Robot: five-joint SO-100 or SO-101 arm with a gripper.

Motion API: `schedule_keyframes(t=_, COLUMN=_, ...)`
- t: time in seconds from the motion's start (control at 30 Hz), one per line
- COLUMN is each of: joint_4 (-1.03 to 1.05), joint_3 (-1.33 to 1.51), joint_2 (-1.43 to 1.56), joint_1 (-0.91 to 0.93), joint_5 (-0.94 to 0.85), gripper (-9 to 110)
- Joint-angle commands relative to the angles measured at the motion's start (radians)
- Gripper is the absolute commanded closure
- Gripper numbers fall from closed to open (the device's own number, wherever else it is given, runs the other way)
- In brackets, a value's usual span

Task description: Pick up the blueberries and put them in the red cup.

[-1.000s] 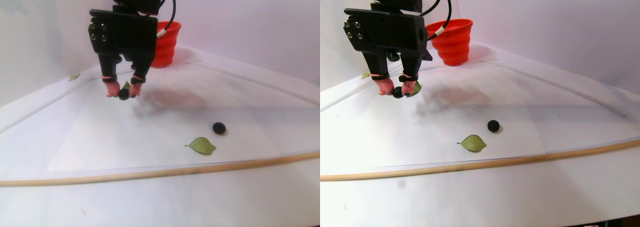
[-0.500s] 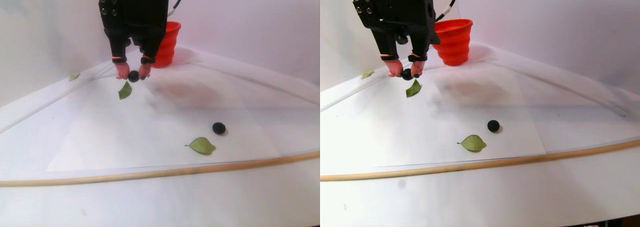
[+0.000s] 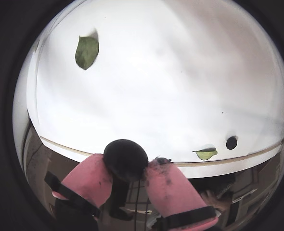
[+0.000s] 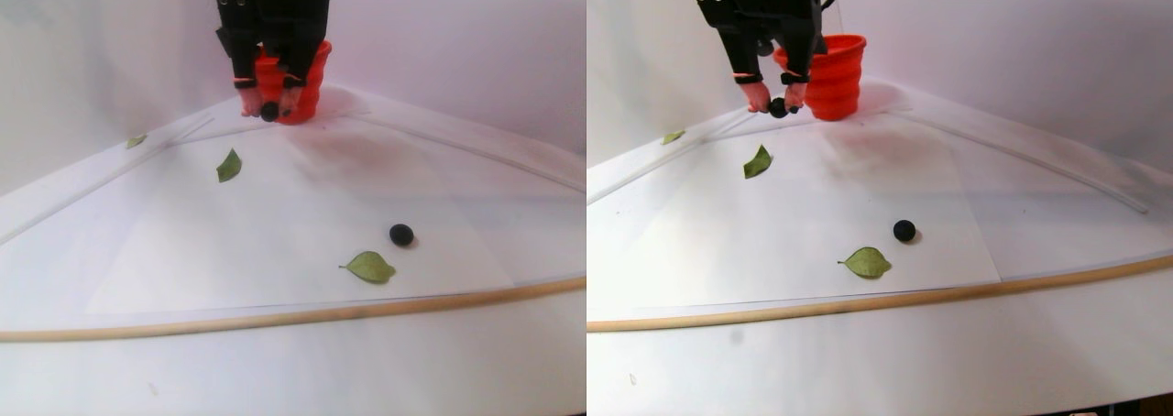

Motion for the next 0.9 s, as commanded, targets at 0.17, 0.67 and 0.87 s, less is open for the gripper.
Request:
schedule_keyframes(t=0.17, joint_4=0.046, joint_3=-0.129, joint_2=0.092, joint_1=0.031, joint_5=-0.025, gripper=91)
schedule_keyframes(t=0.67, joint_4=0.074, joint_3=-0.287, joint_2=0.06, joint_1=0.084, joint_5=-0.051, gripper=91)
schedule_keyframes(t=0.87, joint_4=0.084, joint_3=-0.371, joint_2=0.031, joint_1=0.098, joint_5=-0.054, gripper=91)
